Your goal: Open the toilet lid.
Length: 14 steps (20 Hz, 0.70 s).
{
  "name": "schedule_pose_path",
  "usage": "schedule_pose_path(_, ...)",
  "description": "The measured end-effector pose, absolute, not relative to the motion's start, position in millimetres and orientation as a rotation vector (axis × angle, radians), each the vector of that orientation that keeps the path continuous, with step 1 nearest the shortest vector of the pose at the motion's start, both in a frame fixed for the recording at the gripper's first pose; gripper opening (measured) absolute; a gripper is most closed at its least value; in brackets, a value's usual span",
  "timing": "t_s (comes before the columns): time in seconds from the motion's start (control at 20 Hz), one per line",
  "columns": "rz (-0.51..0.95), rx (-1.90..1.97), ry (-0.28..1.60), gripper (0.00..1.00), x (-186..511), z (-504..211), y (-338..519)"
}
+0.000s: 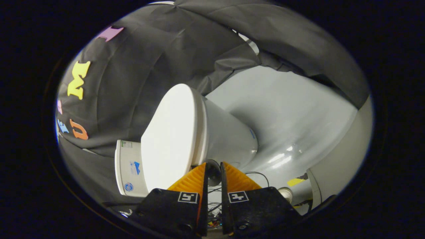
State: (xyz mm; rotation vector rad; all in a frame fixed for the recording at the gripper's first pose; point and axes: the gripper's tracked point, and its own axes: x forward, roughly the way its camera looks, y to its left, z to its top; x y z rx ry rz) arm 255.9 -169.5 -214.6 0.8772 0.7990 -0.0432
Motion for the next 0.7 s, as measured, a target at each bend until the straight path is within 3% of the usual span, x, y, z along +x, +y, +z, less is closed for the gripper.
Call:
schedule_pose_path(0.25,-0.048,0.982,0.789,0.10,257,-206,-168)
schedule_pose_path(0.7,-0.021,0.987,0.774,0.04,258,-192,-164)
